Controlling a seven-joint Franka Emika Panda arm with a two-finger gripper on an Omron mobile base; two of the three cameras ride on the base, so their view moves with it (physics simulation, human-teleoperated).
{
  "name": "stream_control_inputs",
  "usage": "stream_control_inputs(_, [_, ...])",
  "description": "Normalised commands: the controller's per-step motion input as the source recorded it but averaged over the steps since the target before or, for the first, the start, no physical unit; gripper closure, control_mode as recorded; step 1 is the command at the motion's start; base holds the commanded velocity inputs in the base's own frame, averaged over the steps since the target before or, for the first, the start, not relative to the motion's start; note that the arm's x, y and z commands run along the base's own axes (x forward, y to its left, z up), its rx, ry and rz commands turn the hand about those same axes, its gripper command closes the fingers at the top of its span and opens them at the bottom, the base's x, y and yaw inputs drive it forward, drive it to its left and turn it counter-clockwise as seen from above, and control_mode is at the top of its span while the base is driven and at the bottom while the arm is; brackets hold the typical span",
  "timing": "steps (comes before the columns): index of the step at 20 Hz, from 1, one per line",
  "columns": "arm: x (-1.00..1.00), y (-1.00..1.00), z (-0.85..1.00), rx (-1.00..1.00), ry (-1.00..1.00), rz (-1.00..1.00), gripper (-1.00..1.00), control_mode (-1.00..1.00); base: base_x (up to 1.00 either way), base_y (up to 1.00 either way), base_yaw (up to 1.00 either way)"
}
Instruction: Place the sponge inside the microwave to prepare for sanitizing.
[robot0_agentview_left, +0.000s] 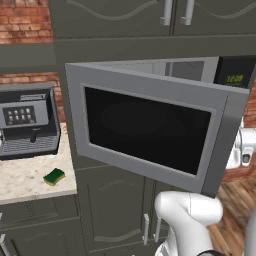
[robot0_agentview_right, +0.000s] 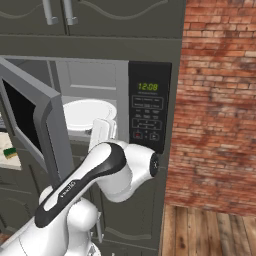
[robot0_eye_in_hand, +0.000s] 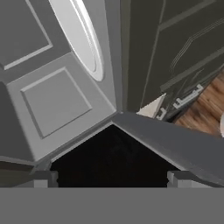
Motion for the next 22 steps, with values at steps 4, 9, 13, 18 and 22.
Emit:
stream_control_inputs(4, [-0.38, 0.25, 0.0, 0.03, 0.0, 0.06, -1.0, -1.0, 0.0, 0.0, 0.0])
stream_control_inputs(9, [-0.31, 0.25, 0.0, 0.03, 0.0, 0.04, -1.0, -1.0, 0.0, 0.0, 0.0])
stream_control_inputs(13, [-0.37, 0.28, 0.0, 0.02, 0.0, 0.03, -1.0, -1.0, 0.0, 0.0, 0.0])
stream_control_inputs(18, [-0.44, 0.29, 0.0, 0.02, 0.0, 0.03, -1.0, -1.0, 0.0, 0.0, 0.0])
stream_control_inputs(22, [-0.46, 0.28, 0.0, 0.03, 0.0, 0.03, -1.0, -1.0, 0.0, 0.0, 0.0])
